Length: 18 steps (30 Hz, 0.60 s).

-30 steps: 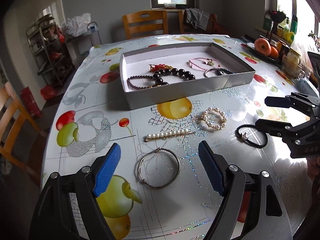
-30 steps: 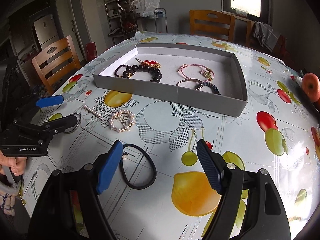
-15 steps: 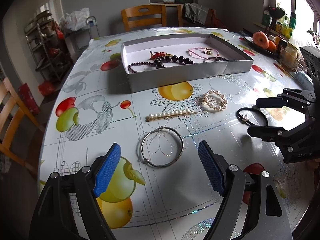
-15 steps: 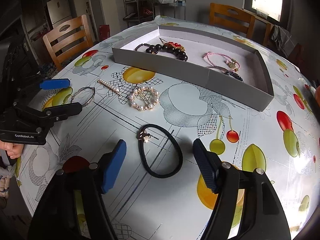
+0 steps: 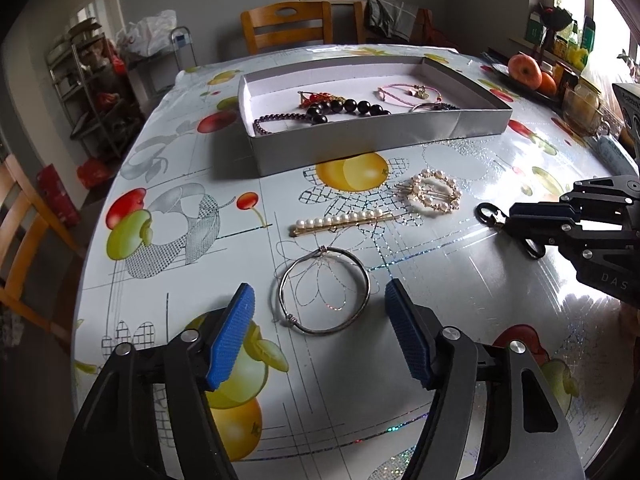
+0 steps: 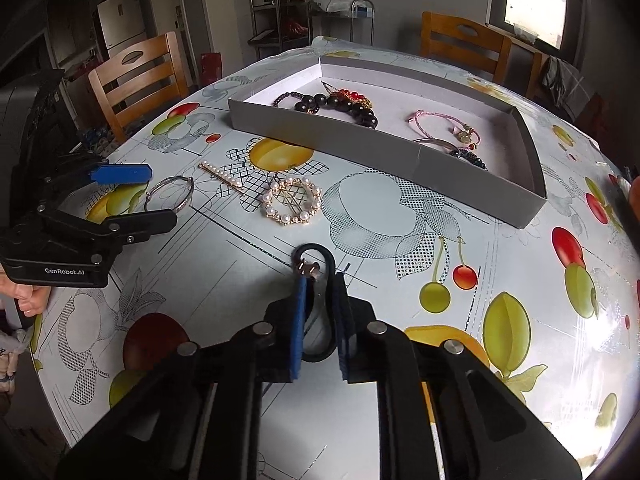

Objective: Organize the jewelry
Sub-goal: 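Grasp the black hair tie with the right tool while the left grasps the thin silver hoop bangle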

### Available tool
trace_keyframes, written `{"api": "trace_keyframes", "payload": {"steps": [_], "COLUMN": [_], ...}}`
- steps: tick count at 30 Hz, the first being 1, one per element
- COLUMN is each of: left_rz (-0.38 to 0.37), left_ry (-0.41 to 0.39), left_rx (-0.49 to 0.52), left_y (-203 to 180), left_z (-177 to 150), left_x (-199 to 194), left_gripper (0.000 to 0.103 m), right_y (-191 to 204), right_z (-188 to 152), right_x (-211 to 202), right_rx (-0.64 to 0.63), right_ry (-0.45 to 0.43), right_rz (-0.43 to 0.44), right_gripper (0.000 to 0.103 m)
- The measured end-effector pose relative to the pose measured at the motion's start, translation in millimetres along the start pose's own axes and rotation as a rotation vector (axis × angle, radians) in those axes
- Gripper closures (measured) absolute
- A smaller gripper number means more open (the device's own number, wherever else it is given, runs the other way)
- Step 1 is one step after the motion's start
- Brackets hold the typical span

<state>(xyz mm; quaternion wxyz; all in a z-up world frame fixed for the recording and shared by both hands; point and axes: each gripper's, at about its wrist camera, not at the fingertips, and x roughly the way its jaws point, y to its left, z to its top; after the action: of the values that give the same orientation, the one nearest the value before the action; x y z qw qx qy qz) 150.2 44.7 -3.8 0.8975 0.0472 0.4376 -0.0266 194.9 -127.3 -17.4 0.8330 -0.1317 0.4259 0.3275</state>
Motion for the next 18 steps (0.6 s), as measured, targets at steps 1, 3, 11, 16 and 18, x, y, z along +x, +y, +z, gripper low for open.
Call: {"api": "trace_keyframes", "payload": {"steps": [1, 3, 11, 16, 18], "left_rz": [-0.006, -0.009, -0.011, -0.012, -0.012], "left_ry": [-0.001, -0.004, -0.007, -0.023, -0.036], "left_rx": [-0.002, 0.002, 0.006, 0.001, -0.005], "left_y": [0.1, -0.8, -2.6, -1.9, -0.9], "left_z": [-0.1, -0.8, -1.5, -1.4, -1.2], "left_x": [-0.2, -0.9, -2.0, -4.5, -7.7], "left_gripper": [0.043, 0.047, 0.054, 0.055, 0.055], "right_y": [0.0, -0.5, -5.4, -6.2, -6.6], "right_z": [0.0, 0.1, -0.5, -0.8, -1.1], "right_x": [-0.1, -0.4, -1.7, -2.3, -3.4], "right_rx": [0.001, 0.004, 0.027, 0.031, 0.034], "right_ry": [0.0, -0.001, -0.003, -0.005, -0.011], "right_rz": [0.001, 0.004, 0.015, 0.008, 0.004], "right_gripper": [0.095, 0.096, 0.097, 0.097, 0.097]}}
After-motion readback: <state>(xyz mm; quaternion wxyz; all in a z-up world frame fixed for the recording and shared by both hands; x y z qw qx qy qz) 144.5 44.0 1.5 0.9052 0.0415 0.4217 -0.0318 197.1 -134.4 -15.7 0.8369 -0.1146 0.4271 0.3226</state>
